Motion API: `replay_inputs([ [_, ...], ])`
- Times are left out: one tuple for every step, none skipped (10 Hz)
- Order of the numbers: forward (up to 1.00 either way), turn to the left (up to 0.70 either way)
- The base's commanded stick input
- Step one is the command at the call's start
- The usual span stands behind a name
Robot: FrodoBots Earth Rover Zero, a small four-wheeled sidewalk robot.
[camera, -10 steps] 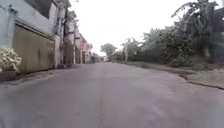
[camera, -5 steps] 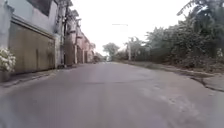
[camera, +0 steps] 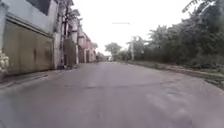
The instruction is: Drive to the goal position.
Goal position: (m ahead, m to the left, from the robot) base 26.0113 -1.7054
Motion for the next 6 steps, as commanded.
replay_inputs([
  [1.0, 0.08],
  [1.0, 0.08],
  [1.0, 0.08],
  [1.0, 0.08],
  [1.0, 0.08],
  [1.0, 0.08],
])
